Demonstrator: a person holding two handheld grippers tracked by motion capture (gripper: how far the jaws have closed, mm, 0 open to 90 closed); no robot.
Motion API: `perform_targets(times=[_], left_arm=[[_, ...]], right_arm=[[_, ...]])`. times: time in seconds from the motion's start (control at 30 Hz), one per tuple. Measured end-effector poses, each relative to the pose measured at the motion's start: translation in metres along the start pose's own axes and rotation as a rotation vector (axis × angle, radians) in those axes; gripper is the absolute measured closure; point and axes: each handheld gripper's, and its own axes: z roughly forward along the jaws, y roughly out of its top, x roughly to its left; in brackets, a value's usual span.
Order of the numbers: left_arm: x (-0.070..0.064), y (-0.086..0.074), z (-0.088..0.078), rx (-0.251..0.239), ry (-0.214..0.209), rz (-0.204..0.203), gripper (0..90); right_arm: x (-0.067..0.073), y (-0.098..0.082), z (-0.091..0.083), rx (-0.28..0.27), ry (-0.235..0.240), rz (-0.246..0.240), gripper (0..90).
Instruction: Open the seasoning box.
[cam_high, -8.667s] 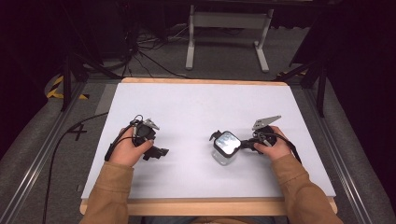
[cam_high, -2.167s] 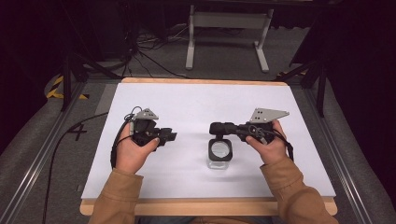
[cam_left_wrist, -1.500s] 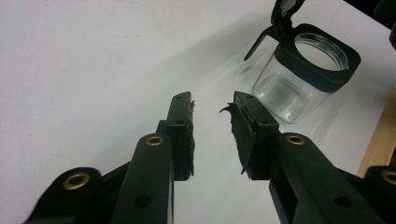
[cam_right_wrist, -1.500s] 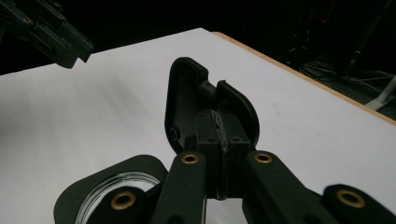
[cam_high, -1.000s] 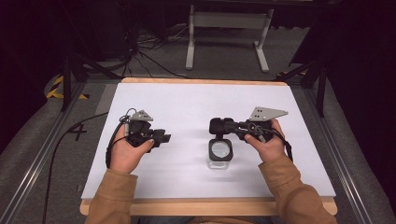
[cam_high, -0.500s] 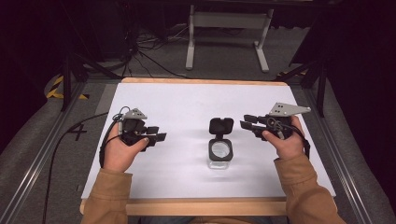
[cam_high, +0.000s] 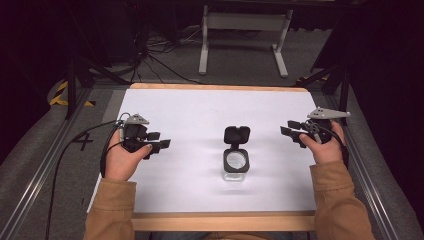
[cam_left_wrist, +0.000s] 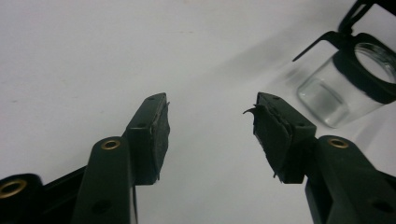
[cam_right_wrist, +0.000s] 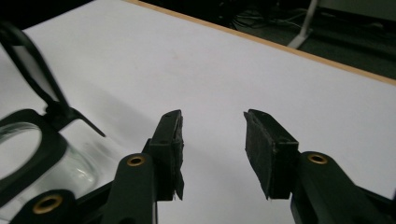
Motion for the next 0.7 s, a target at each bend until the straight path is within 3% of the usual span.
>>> perform_targets(times=[0.17,0.7], left_arm=[[0.013,-0.004,0.010,0.034,0.041,-0.004,40.7],[0.039,-0.015,0.042,0.124,0.060,-0.046,36.5]], right_arm=[[-0.017,-0.013,0.002,0.034,-0.037,0.036,54.1],[-0.045,-0.052,0.016,0.151,-0.099,0.094,46.6]])
